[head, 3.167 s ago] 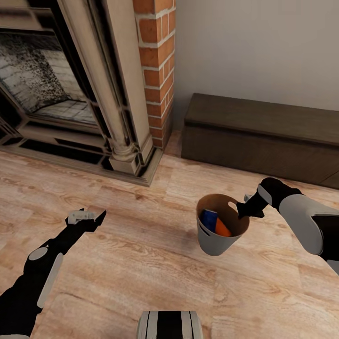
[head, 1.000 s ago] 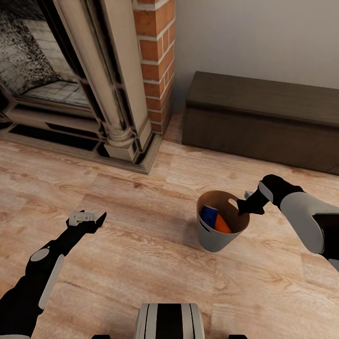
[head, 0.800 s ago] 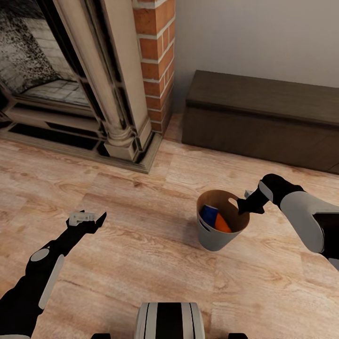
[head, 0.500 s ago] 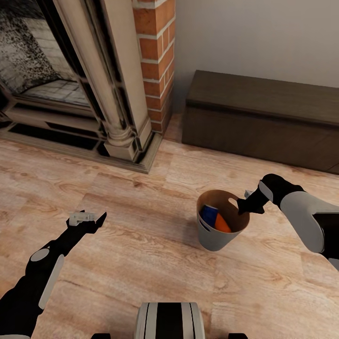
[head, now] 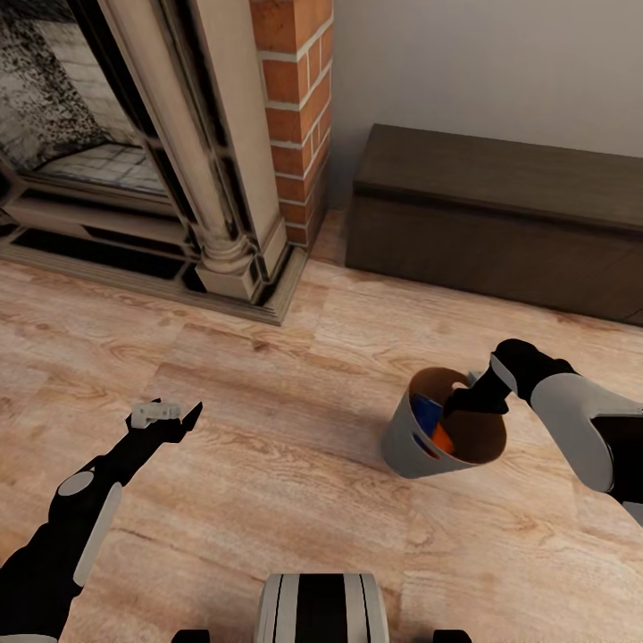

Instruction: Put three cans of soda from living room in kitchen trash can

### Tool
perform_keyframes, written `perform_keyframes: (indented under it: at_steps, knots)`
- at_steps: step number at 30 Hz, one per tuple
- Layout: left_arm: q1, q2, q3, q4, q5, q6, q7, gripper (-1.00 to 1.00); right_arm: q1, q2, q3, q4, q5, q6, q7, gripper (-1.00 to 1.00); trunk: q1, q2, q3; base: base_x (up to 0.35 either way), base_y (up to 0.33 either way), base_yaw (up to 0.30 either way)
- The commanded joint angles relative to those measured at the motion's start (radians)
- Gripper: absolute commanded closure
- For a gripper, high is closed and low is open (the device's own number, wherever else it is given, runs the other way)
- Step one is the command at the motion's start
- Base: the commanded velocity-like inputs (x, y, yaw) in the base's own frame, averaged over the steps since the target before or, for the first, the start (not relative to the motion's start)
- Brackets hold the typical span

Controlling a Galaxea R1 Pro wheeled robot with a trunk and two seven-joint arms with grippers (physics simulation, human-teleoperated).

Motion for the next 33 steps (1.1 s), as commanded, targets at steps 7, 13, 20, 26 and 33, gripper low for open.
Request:
perform_keyframes:
  at_steps: [7, 13, 20, 26, 33]
  knots:
    - [0.0, 0.0, -0.001, 0.0, -0.001, 0.0, 0.0, -1.0, 0.002, 0.007, -0.047, -0.003, -0.076, 0.01, 0.003, -1.0, 0.0, 0.0, 0.0, 0.0, 0.0, 0.0]
    - [0.0, 0.0, -0.001, 0.0, -0.001, 0.0, 0.0, -1.0, 0.002, 0.011, -0.045, -0.003, -0.076, 0.01, 0.003, -1.0, 0.0, 0.0, 0.0, 0.0, 0.0, 0.0]
    - [0.0, 0.0, -0.001, 0.012, -0.002, -0.001, 0.0, -1.0, 0.002, 0.011, -0.045, -0.003, -0.075, 0.01, 0.003, -1.0, 0.0, 0.0, 0.0, 0.0, 0.0, 0.0]
    - [0.0, 0.0, -0.001, 0.02, -0.002, -0.002, 0.0, -1.0, 0.002, 0.013, -0.044, -0.003, -0.072, 0.01, 0.002, -1.0, 0.0, 0.0, 0.0, 0.0, 0.0, 0.0]
    - [0.0, 0.001, -0.001, 0.021, -0.004, 0.0, 0.0, -1.0, 0.002, 0.012, -0.043, -0.003, -0.072, 0.01, 0.003, -1.0, -0.001, 0.001, 0.015, 0.0, 0.0, 0.0]
